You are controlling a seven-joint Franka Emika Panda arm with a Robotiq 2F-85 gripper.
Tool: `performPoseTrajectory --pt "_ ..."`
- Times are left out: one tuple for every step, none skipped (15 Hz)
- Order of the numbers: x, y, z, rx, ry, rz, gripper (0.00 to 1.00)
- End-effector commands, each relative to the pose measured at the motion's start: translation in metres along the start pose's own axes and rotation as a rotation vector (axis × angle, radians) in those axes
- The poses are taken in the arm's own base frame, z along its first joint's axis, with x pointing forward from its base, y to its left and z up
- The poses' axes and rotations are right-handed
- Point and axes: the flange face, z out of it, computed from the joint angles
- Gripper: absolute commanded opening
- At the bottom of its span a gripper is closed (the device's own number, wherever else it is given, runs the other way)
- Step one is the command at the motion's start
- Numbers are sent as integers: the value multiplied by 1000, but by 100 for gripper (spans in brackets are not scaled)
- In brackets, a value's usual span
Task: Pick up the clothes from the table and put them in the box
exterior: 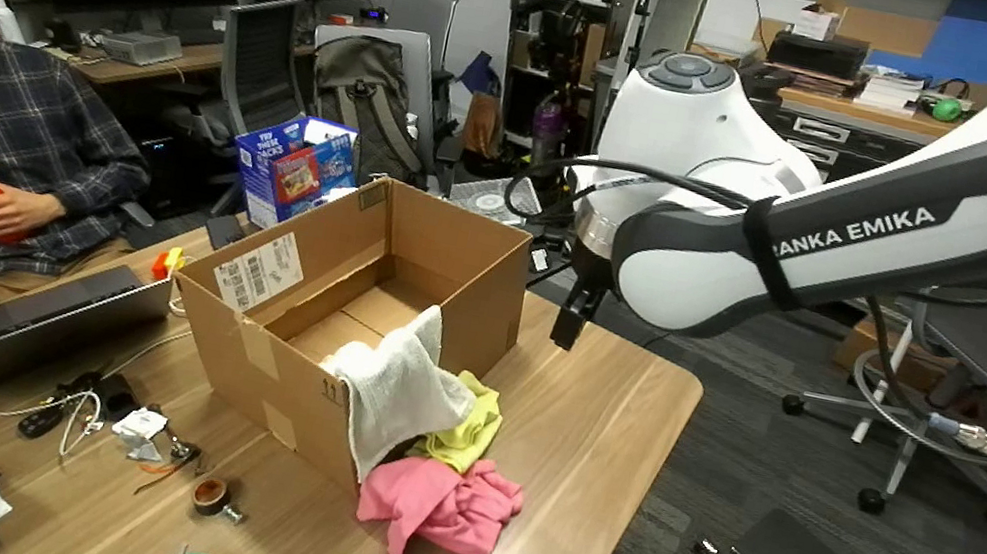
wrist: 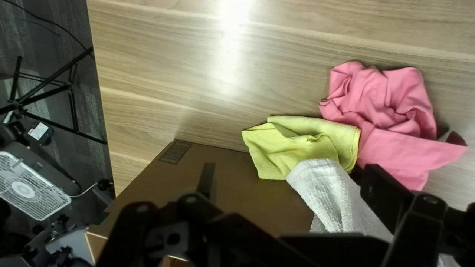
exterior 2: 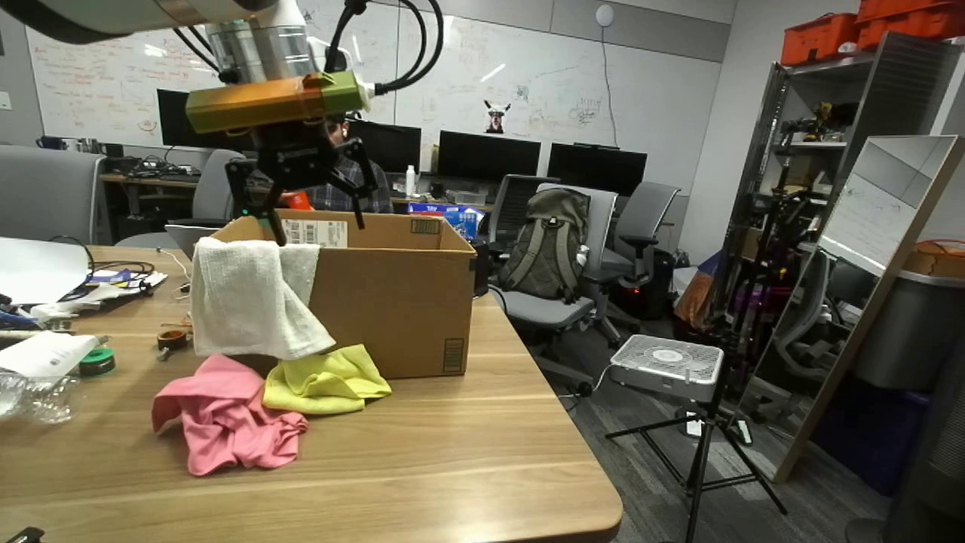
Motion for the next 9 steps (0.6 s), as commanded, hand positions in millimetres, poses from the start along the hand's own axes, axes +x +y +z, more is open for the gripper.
performPoseTrajectory --pt "-7 -14 0 -28 19 6 100" --pt "-7 -18 3 -25 12 8 100" --pt "-8 -20 5 -25 9 9 100" --pt "-8 -23 7 -21 4 8 100" --pt "-7 -26 9 -14 2 8 100" --pt "-6 -29 12 -3 3 10 100" --pt "-4 -32 14 8 3 13 100" --pt "-1 -36 15 20 8 17 100" --pt "2 -40 17 35 16 22 100"
